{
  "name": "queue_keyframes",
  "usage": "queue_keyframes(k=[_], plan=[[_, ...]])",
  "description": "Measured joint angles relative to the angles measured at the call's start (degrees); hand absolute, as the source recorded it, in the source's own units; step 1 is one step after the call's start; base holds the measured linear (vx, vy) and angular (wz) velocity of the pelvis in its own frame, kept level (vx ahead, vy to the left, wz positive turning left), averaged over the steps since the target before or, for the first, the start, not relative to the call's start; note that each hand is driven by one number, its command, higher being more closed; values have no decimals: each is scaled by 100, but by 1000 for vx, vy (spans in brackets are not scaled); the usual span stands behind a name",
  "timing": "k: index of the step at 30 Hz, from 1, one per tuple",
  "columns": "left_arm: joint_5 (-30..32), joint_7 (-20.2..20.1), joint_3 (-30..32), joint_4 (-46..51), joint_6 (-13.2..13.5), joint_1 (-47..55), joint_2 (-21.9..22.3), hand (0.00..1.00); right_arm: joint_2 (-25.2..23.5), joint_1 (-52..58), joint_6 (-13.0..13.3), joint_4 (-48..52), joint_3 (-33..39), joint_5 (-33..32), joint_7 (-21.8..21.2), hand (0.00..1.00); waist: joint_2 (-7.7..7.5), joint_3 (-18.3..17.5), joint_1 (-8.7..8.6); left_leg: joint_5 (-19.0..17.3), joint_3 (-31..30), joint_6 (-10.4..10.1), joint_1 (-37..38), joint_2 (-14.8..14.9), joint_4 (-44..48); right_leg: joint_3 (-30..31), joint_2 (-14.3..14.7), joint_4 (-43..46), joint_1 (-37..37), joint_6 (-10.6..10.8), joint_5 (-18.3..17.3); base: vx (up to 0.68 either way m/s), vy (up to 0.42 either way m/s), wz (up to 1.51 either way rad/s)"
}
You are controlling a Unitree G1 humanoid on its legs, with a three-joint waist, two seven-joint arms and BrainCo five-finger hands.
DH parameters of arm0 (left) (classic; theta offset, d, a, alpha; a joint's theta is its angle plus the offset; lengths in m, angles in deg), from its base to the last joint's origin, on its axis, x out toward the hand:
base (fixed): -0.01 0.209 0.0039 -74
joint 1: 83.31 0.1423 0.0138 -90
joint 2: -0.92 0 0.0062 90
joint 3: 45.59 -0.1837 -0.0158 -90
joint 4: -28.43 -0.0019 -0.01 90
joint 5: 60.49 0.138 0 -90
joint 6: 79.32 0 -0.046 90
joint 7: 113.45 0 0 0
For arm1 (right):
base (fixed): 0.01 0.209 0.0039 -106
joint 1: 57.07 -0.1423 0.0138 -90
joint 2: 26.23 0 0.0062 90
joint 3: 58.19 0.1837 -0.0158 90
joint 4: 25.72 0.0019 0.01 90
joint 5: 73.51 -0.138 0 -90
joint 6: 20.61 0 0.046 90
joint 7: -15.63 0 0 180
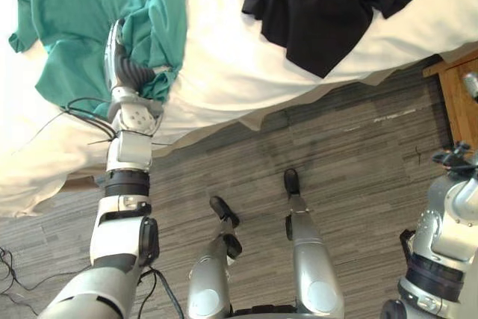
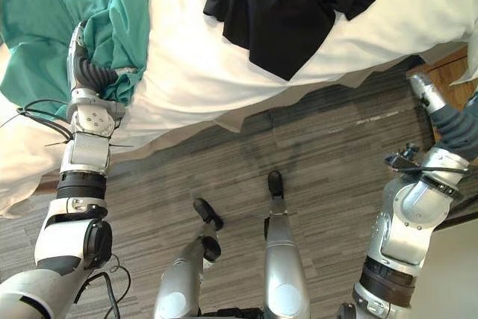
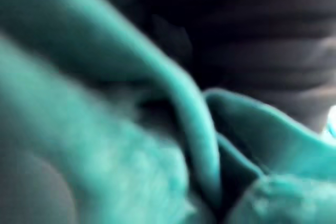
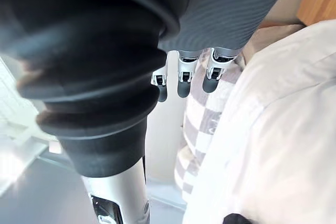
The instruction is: Tidy the bed and pick cloth on bed and put in laundry
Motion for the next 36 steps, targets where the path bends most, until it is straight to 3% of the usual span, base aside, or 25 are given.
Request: queue_keyframes(k=[4,7,8,9,12,13,16,22,26,33,35,36], plan=[[-3,0,215,-68,127,3,-46,100,76,-68,33,568,-245,-16,18,0,-2,0,65,-4,104,9,20,52,4,27,52,-178,47,-11,128,-9,-12,-14],[-63,1,-39,48,41,-19,-154,100,473,-200,31,783,-564,278,24,0,6,-6,100,-3,87,9,106,54,-27,-18,42,-200,159,-11,128,14,-7,7],[-233,-60,-577,465,-122,63,-414,100,734,-194,32,908,-564,493,23,0,11,-9,143,-3,-5,9,82,53,-48,-125,16,-221,211,-9,126,24,-10,37],[-592,-393,-1079,1153,-184,347,-806,100,942,-119,50,943,-482,644,7,0,17,-15,135,24,-148,30,53,48,-51,-283,-11,-218,253,-6,122,28,-9,49],[-1732,-1067,-1434,2901,-42,1169,-1348,100,1138,-16,-13,884,-345,821,-20,0,16,-16,150,95,-349,54,54,15,-107,-482,-57,-211,346,-14,116,77,7,36],[-2491,-1381,-1354,4004,191,1892,-1316,100,1253,32,-93,756,-351,975,-41,0,21,-22,246,98,-428,57,103,-3,-108,-603,-83,-148,413,-42,80,106,19,28],[-3145,-1549,-1330,4851,542,2859,-657,100,1620,-141,-304,239,-479,1283,-284,0,24,-104,401,149,-585,94,104,-69,-136,-809,-155,22,477,-84,-131,83,10,41],[-4088,-1516,-1263,5510,705,3572,-253,100,2142,-933,-383,-1092,-809,1307,-420,0,13,-117,436,573,-985,65,0,-116,-539,-1141,-153,65,466,-182,-194,16,-13,32],[-4451,-1512,-1217,5878,974,3882,-92,100,2638,-1282,-490,-2038,-932,1304,-537,0,22,-124,442,819,-1084,37,-17,-146,-730,-1201,-153,205,356,-210,-237,-40,-25,11],[-4889,-1517,-1192,6100,1052,4283,-60,100,3685,-2145,-520,-3589,-1250,1256,-645,0,77,-157,516,1142,-1091,-49,-447,-134,-749,-1128,-172,504,-246,-259,-220,-99,-58,0],[-5111,-1547,-1206,6289,1132,4432,-1,100,3943,-2310,-523,-3915,-1305,1175,-647,0,159,-207,617,1212,-1068,-57,-594,-134,-750,-1070,-166,550,-450,-277,-211,-62,-59,-8],[-5243,-1607,-1207,6379,1209,4526,91,100,4111,-2459,-526,-4100,-1412,1082,-644,0,283,-286,654,1251,-1058,-15,-749,-133,-751,-1068,-167,550,-599,-261,-186,-52,-58,-4]])
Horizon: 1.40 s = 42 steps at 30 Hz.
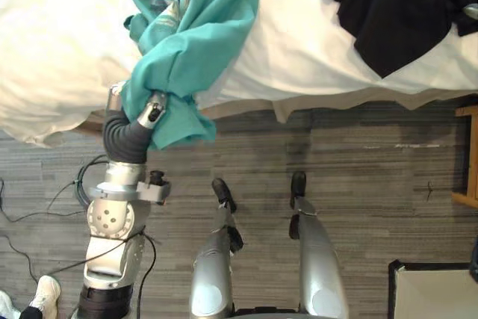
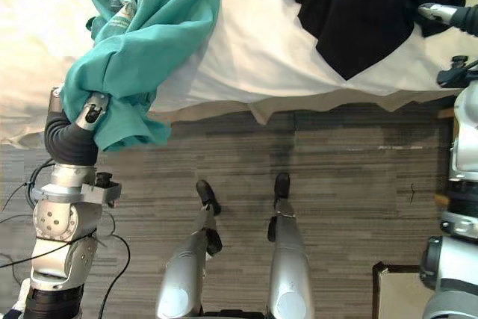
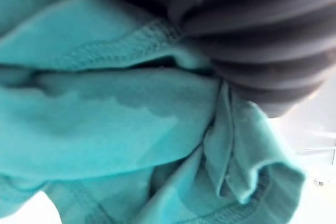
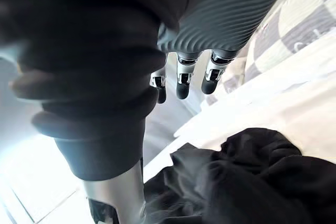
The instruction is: Tidy the bed and pick cloth on bed and put in laundry
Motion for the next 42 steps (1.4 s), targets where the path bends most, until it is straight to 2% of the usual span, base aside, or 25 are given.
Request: queue_keyframes(k=[1,3,5,7,8,11,12,13,17,22,25,27,29,30,32,33,37,39,40,42], plan=[[-70,-34,-4,60,31,46,57,100,90,-121,0,-112,-108,-15,2,0,68,-43,50,33,20,-37,-92,-2,-2,26,-1,3,-113,12,24,-48,-55,-6],[-233,-38,-34,181,112,56,149,100,160,-538,-1,-492,-539,-13,-6,0,98,-60,137,162,105,-220,-263,-8,-3,118,0,-12,-333,-6,120,-42,-59,-14],[-290,-50,-228,23,246,-63,388,100,154,-891,1,-791,-1001,-2,-6,0,162,-101,172,182,173,-212,-401,21,-4,137,29,-30,-489,1,182,-40,-62,-10],[-285,-22,-519,-729,301,-682,799,100,142,-1313,-17,-1023,-1502,8,-5,0,258,-164,263,159,346,-217,-562,43,-9,158,34,-30,-675,44,239,-44,-42,-12],[-205,162,-628,-1212,248,-1208,937,100,43,-1753,-122,-1148,-1893,151,17,0,304,-194,274,-128,487,-79,-703,104,-46,166,88,-68,-827,29,353,-59,-14,-11],[-155,536,-874,-2157,161,-2424,1059,100,-98,-2475,-199,-1586,-2516,239,189,0,305,-194,231,-124,738,-56,-912,144,-48,159,35,-138,-1020,-9,536,-28,1,1],[-155,596,-887,-2258,154,-2615,1110,100,-139,-2618,-194,-1713,-2645,238,252,100,307,-193,228,-13,765,25,-919,144,-14,166,37,-114,-1047,-16,565,0,0,0],[-157,668,-891,-2429,153,-2880,1186,100,-253,-2857,-200,-1930,-2790,237,296,100,311,-192,207,156,764,264,-934,131,-9,180,32,-105,-1059,-16,565,0,0,0],[-169,937,-954,-3219,158,-3779,1214,100,-588,-3675,-213,-2569,-3381,223,495,100,318,-194,113,185,678,233,-1031,127,-8,151,22,-83,-1158,-14,561,0,5,1],[-241,1105,-1152,-4027,120,-4681,1214,100,-630,-4288,-173,-2917,-3719,-97,494,100,322,-195,88,369,580,-17,-1293,160,-8,72,42,-86,-1384,-50,590,-46,-8,5],[-293,1110,-1184,-4167,118,-4769,1214,100,-735,-4215,-159,-2923,-3748,-287,447,100,324,-197,79,441,576,62,-1282,191,-6,-1,72,-73,-1356,-85,570,-78,-17,2],[-293,1108,-1194,-4219,98,-4757,1225,100,-838,-3758,-161,-2502,-3366,-429,444,100,323,-198,68,199,551,-127,-1206,196,-12,5,69,-88,-1259,-95,540,-71,-9,3],[-332,1103,-1190,-4385,61,-4725,1252,100,-1126,-2943,-150,-1891,-2770,-682,458,100,322,-197,44,107,574,-86,-982,197,-19,10,50,-114,-1013,-58,515,-59,-13,2],[-405,1103,-1175,-4407,23,-4489,1314,100,-1615,-2050,-132,-1286,-2254,-891,476,100,318,-196,-25,34,606,-27,-611,175,-23,23,18,-102,-650,-16,458,-48,-36,0],[-425,1096,-1176,-4395,25,-4182,1371,100,-2103,-1264,-74,-783,-1909,-1178,488,100,314,-196,-79,-16,612,62,-262,162,-13,17,12,-78,-310,0,369,5,-41,2],[-442,1096,-1166,-4361,24,-3781,1486,100,-2680,-375,-11,-198,-1593,-1383,472,100,307,-200,-98,-3,617,89,99,139,-11,7,-22,53,14,15,195,67,-37,7],[-431,1083,-1043,-3858,27,-2482,1781,100,-3837,1250,80,879,-1249,-1863,317,100,233,-234,-149,-12,623,76,664,102,-10,-29,-81,225,531,22,-103,147,-54,7],[-399,1080,-1010,-3832,16,-1847,1902,100,-4361,2042,110,1335,-1180,-1966,220,100,149,-275,-199,-79,625,0,960,107,-9,-53,-60,231,829,30,-207,162,-74,-1],[-391,1076,-1008,-3788,-12,-1461,1941,100,-4656,2562,172,1601,-1182,-2093,141,100,52,-350,-231,-136,634,-54,1137,121,-8,-54,-46,242,990,44,-273,143,-65,-12],[-391,988,-1017,-3577,-26,-765,2004,100,-5016,3442,280,1955,-1220,-2155,-37,100,-102,-540,-247,-418,647,38,1481,188,-7,-12,52,276,1260,43,-396,127,-38,-20]])
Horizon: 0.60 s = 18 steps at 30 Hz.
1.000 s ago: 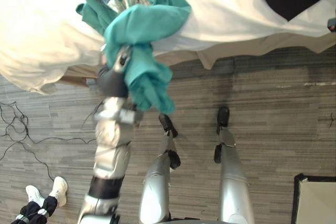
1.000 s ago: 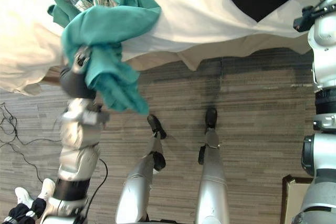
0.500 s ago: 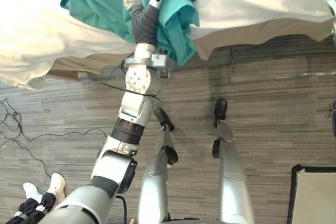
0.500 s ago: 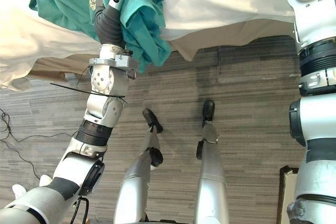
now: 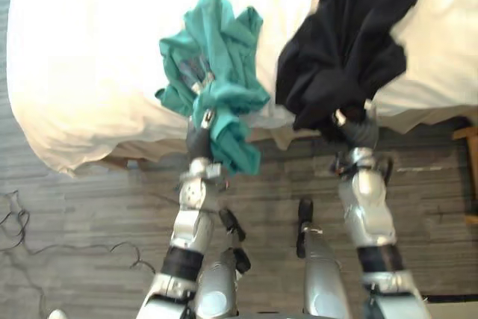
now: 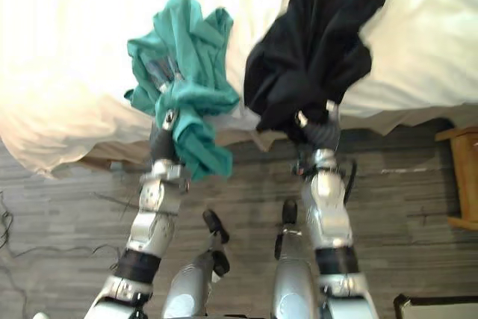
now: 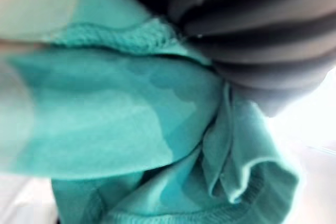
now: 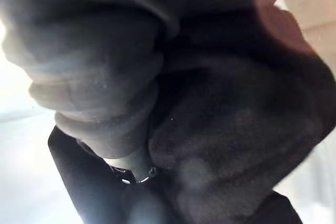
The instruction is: Tidy the bed and pick cloth on bed and put in laundry
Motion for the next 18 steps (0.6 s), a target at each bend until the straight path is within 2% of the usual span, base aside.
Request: queue_keyframes(k=[2,4,5,7,8,10,11,13,14,15,16,18], plan=[[3,-164,-47,235,-20,766,-3,100,-335,1034,11,221,-71,-10,-247,100,-224,-389,-59,-137,2,-76,294,-19,0,14,-16,-24,284,52,-132,133,-13,-5],[4,-248,-47,330,-20,1049,11,100,-409,1382,10,222,-80,-108,-408,100,-288,-535,-67,-233,2,-79,440,-30,1,6,-15,-81,445,97,-167,119,-6,1],[5,-290,-63,372,-22,1293,55,100,-475,1754,10,218,-78,-143,-507,100,-298,-718,-95,-282,-20,-58,520,-66,2,-18,-61,-109,594,148,-206,101,7,17],[1,-296,-65,394,-24,1535,142,100,-527,2081,9,108,-63,-253,-670,100,-292,-778,-182,-414,57,78,696,-109,19,-204,-173,-157,933,203,-314,96,25,49],[-3,-337,-130,394,-35,1673,156,100,-554,2290,5,-10,-49,-337,-721,100,-308,-829,-252,-641,619,220,812,-5,288,-396,-258,-252,1256,236,-303,127,41,79],[-3,-405,-260,395,-43,1813,156,100,-546,2427,7,-272,-33,-387,-744,100,-298,-952,-344,-732,1262,295,905,159,721,-741,-450,-385,1648,325,-316,124,59,89],[-3,-408,-283,397,-46,1865,154,100,-549,2420,3,-411,-24,-392,-751,100,-308,-990,-324,-745,1236,294,917,146,787,-810,-502,-419,1759,348,-308,133,120,91],[-3,-494,-284,396,-81,2042,79,100,-673,2477,-30,-728,54,-398,-845,100,-359,-1205,-323,-750,780,297,916,-73,687,-1288,-676,-725,2227,462,-262,154,126,115],[-3,-521,-280,394,-93,2141,-22,100,-770,2491,-33,-887,72,-446,-853,100,-455,-1342,-305,-769,453,325,888,-220,571,-1657,-784,-822,2482,510,-275,135,83,125],[-3,-521,-279,392,-105,2174,-47,100,-802,2479,-33,-946,71,-446,-854,100,-497,-1395,-301,-791,331,337,862,-289,509,-1775,-829,-820,2544,512,-277,129,81,124],[-1,-521,-255,389,-121,2227,-121,100,-838,2420,-46,-1068,71,-445,-856,100,-562,-1439,-288,-814,206,345,887,-347,412,-1959,-910,-723,2620,510,-275,103,61,84],[7,-513,-149,360,-225,2363,-164,100,-849,2285,-100,-1301,68,-440,-855,100,-591,-1454,-192,-768,-84,404,1009,-501,273,-2053,-1157,-55,2595,502,-269,156,91,89]])
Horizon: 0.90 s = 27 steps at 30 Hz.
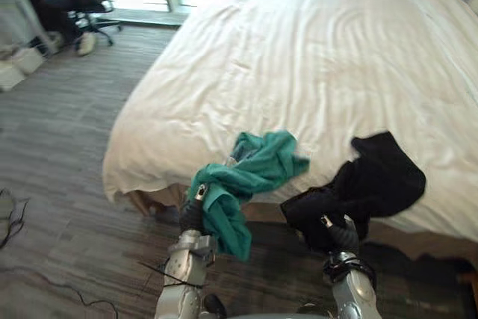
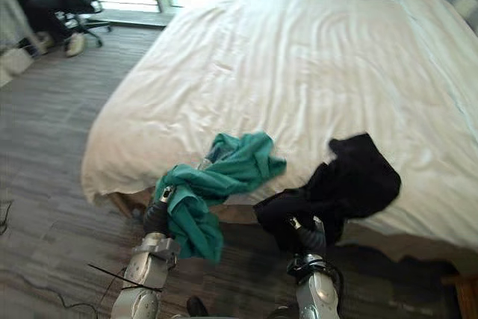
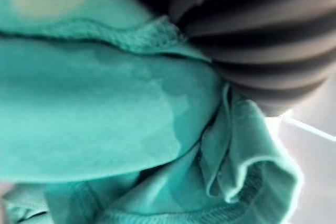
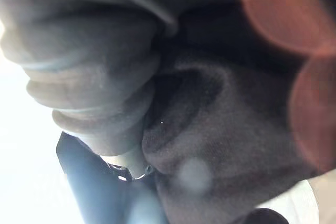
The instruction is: Tidy the bed and pick cloth on bed and put in laundry
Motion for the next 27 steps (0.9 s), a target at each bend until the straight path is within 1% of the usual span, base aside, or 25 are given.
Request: queue_keyframes(k=[1,2,3,4,5,6,7,8,9,10,11,12,13,14,15,16,17,18,19,21,22,24,25,26,27], plan=[[4,-1,-11,-24,-22,32,-18,100,1,-2,-11,-92,-3,0,0,100,-16,0,33,51,-116,49,95,-57,-44,0,-104,338,-18,-27,18,228,137,113],[72,25,17,-24,-59,127,-41,100,-18,-17,-61,-316,-18,115,7,100,-43,-17,67,45,-428,92,223,-163,-39,35,-298,1096,-114,-281,195,175,103,83],[82,26,22,-23,-61,136,-43,100,-21,-19,-64,-340,-19,129,7,100,-43,-17,66,43,-482,96,230,-169,-40,48,-310,1188,-129,-317,220,229,91,121],[187,63,81,-26,-107,185,-55,100,-24,-8,-134,-503,-47,240,16,100,-27,-14,50,14,-874,167,242,-130,-29,290,-387,1898,-396,-580,273,206,19,114],[233,112,156,-59,-117,187,-103,100,-4,-1,-159,-647,-124,352,13,100,-32,-25,36,-15,-1153,217,192,-101,-21,508,-248,2117,-540,-566,-202,206,19,135],[238,156,238,-101,-122,171,-104,100,-5,27,-167,-674,-200,398,20,100,-60,-34,47,-24,-1343,231,154,-99,-20,609,-144,2135,-603,-575,-432,173,-50,139],[246,226,342,-257,-130,138,-109,100,-2,103,-176,-702,-318,580,27,100,-105,-15,71,-41,-1738,259,112,-108,-5,812,81,2047,-677,-593,-729,152,-71,149],[257,265,370,-410,-169,147,-111,100,4,151,-185,-742,-362,646,37,100,-110,-11,65,-54,-2085,264,47,-119,65,916,280,1863,-699,-637,-861,177,-96,157],[301,269,369,-491,-205,156,-111,100,6,177,-193,-772,-375,705,43,100,-104,-7,61,-64,-2262,264,17,-121,101,990,399,1726,-697,-653,-922,128,-125,173],[446,267,362,-627,-268,186,-110,100,13,231,-239,-842,-440,811,71,100,-107,-1,64,-85,-2734,234,-103,-142,206,1226,663,1308,-687,-681,-959,107,-165,175],[518,268,350,-707,-298,189,-108,100,17,277,-271,-842,-508,841,117,100,-157,30,89,-105,-3037,202,-216,-191,274,1576,869,882,-693,-664,-967,92,-185,193],[585,269,358,-744,-325,203,-113,100,19,293,-288,-836,-581,874,154,100,-260,77,170,-175,-3258,99,-374,-293,367,1935,1018,379,-633,-721,-929,19,-237,143],[616,269,356,-740,-362,205,-130,100,2,312,-301,-831,-619,899,166,100,-391,105,200,-191,-3278,85,-429,-393,413,2132,1042,47,-566,-718,-956,18,-278,197],[633,266,328,-903,-428,217,-108,100,-17,398,-385,-866,-607,978,189,100,-588,159,182,-235,-3163,146,-511,-470,663,2095,1001,-91,-396,-592,-881,87,-308,195],[632,270,262,-895,-456,355,50,100,-3,590,-399,-812,-542,1010,248,100,-483,160,270,-385,-2861,235,-739,-365,1252,2127,1152,-25,-324,-663,-1022,188,-301,205],[631,262,208,-895,-463,559,154,100,21,689,-387,-783,-544,1021,262,100,-322,172,292,-496,-2934,-61,-747,-272,1213,2272,1413,61,-231,-716,-1086,154,-183,110],[631,256,194,-950,-487,623,167,100,56,712,-413,-827,-546,1020,266,100,-319,180,329,-439,-3072,-139,-733,-304,1122,2308,1418,195,-244,-763,-1083,153,-186,102],[629,226,105,-968,-534,804,153,100,57,840,-428,-827,-640,1017,262,100,-315,177,405,-303,-3310,-219,-741,-324,942,2468,1513,257,-235,-761,-1064,107,-103,95],[628,196,90,-967,-560,857,158,100,73,858,-433,-830,-725,1016,257,100,-245,154,473,-191,-3471,-276,-734,-320,867,2354,1549,220,-186,-761,-1064,137,-130,94],[616,128,103,-977,-559,897,172,100,83,856,-432,-861,-754,1016,253,100,-253,160,557,-3,-3699,-271,-746,-331,702,2047,1597,50,-22,-763,-1062,120,-121,92],[605,120,107,-979,-559,907,143,100,82,813,-431,-867,-786,1016,253,100,-287,164,562,78,-3724,-271,-734,-327,604,1978,1619,18,37,-767,-1060,103,-113,103],[546,112,112,-993,-557,901,115,100,73,701,-409,-866,-877,1016,243,100,-341,164,703,208,-3755,-279,-676,-294,417,1934,1657,-96,152,-829,-1019,49,-32,60],[538,106,107,-1005,-559,916,146,100,94,658,-384,-848,-939,1020,209,100,-369,176,856,236,-3755,-265,-654,-305,396,1911,1673,-218,250,-853,-1004,31,-34,40],[467,100,137,-1003,-557,961,162,100,96,659,-369,-789,-988,1022,163,100,-343,235,953,235,-3826,-265,-673,-351,461,1790,1702,-305,377,-853,-1003,19,-37,47],[442,98,147,-998,-556,987,164,100,107,660,-359,-779,-1015,1022,158,100,-322,266,961,236,-3831,-265,-718,-383,521,1700,1687,-322,412,-850,-1002,-37,-13,72]])
